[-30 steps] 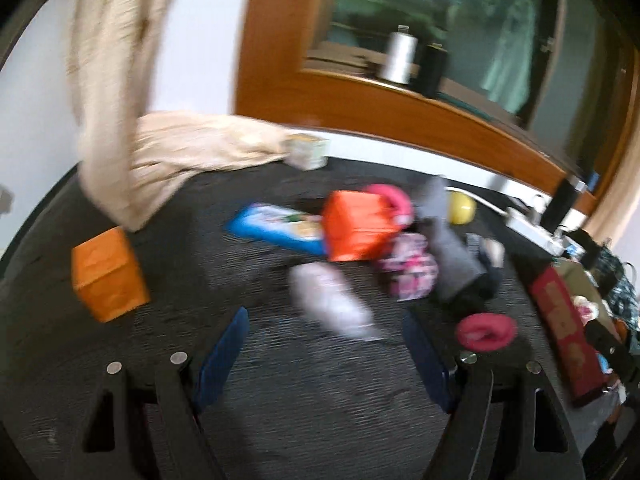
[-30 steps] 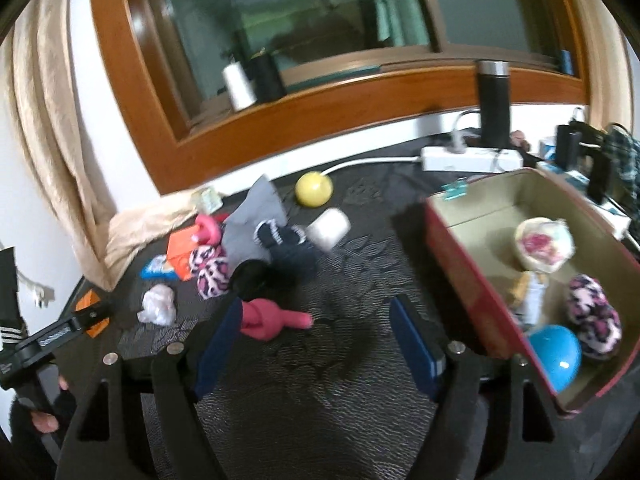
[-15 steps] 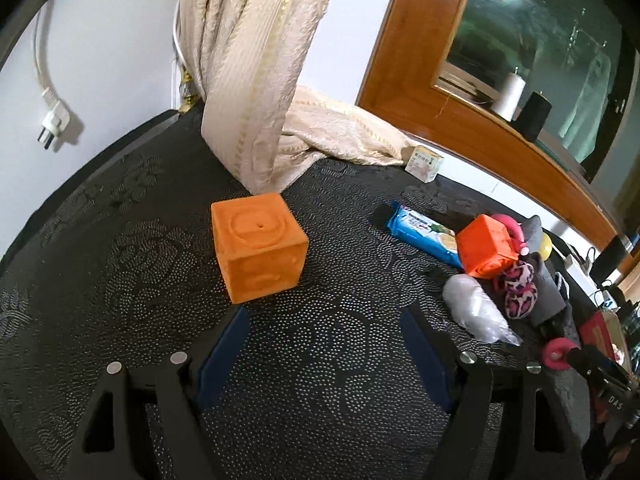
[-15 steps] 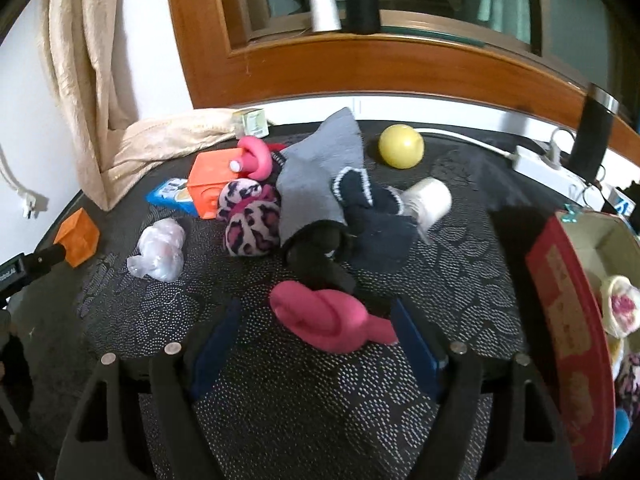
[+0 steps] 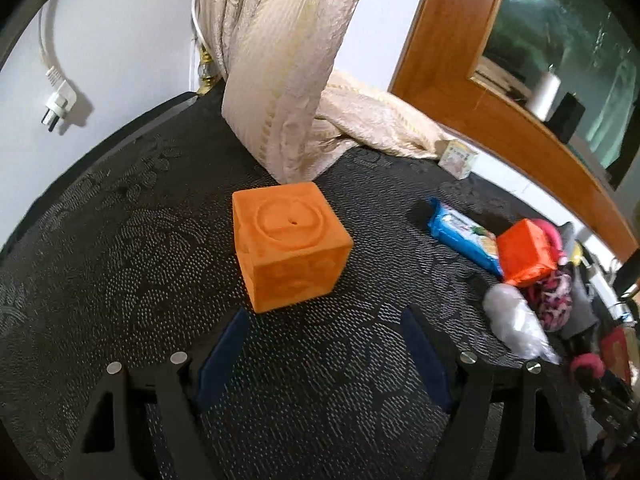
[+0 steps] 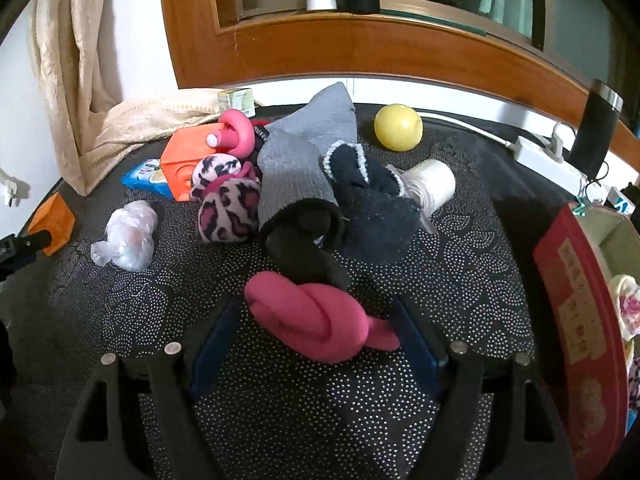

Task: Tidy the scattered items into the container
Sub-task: 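Grasp orange block with left tool while right tool grasps pink knotted toy, then carry pink knotted toy into red box with right tool while left drops orange block there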

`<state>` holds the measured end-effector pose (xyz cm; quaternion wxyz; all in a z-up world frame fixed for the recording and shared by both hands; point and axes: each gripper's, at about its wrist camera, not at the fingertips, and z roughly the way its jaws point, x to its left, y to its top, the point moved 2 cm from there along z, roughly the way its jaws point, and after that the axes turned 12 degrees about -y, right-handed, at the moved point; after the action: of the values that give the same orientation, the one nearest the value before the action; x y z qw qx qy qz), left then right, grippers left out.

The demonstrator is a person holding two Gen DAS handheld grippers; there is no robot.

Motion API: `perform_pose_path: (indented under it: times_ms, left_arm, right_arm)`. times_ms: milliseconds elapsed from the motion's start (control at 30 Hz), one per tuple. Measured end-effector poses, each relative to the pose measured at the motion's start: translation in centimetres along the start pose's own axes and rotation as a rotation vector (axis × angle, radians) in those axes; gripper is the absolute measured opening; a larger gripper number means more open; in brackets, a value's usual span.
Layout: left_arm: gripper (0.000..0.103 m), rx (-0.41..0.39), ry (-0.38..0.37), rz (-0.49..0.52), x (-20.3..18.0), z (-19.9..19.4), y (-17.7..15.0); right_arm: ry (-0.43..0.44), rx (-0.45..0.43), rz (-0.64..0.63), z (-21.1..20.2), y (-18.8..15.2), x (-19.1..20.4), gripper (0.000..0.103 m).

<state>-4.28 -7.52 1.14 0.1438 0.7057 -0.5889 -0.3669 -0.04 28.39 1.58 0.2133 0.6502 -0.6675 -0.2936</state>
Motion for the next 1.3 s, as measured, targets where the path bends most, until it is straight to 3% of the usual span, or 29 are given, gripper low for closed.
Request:
perform_pose_path:
  times_ms: [200, 400, 500, 533, 567, 633, 733, 900, 1300]
  left_arm:
    - [0.08, -0.004, 0.136, 0.029, 0.1, 2.2, 2.3]
    - [0.081, 0.001, 0.237, -0.035, 2.3, 5.0, 3.8]
    - [0.08, -0.003, 0.223, -0.051, 2.7, 5.1, 3.8]
    - [0.076, -0.011, 0.219, -0.047, 2.7, 4.9, 3.8]
    - [0.064, -0.016, 0.214, -0.042, 2.6, 4.8, 3.7]
    - [0.058, -0.013, 0.197, -0.025, 2.2, 4.7, 3.5]
    - [0.056, -0.011, 0.149, 0.001, 1.2, 4.4, 3.1]
    - [0.054, -0.053, 0.092, 0.073, -1.7, 2.4, 2.3]
    - [0.054, -0.086, -0.006, 0.144, -6.1, -0.2, 1.2]
  right_arm:
    - [0.01, -0.003, 0.011, -0.3, -0.1, -0.7, 0.081]
    - [0.016, -0.001, 0.014, -0.7, -0.3, -1.3, 0.081]
    - [0.01, -0.002, 0.015, -0.7, 0.0, -1.6, 0.08]
    - [0.008, -0.002, 0.017, -0.8, 0.1, -1.7, 0.077]
    - [0.007, -0.003, 0.018, -0.8, 0.1, -1.8, 0.073]
    - [0.021, -0.018, 0.022, -1.3, 0.0, -1.8, 0.067]
    - [0.042, -0.037, 0.022, -1.7, 0.0, -1.5, 0.054]
    - [0.072, -0.042, 0.043, -0.9, 0.5, -0.6, 0.046]
    - [0.138, -0.068, 0.15, -2.3, 0.6, -2.4, 0.044]
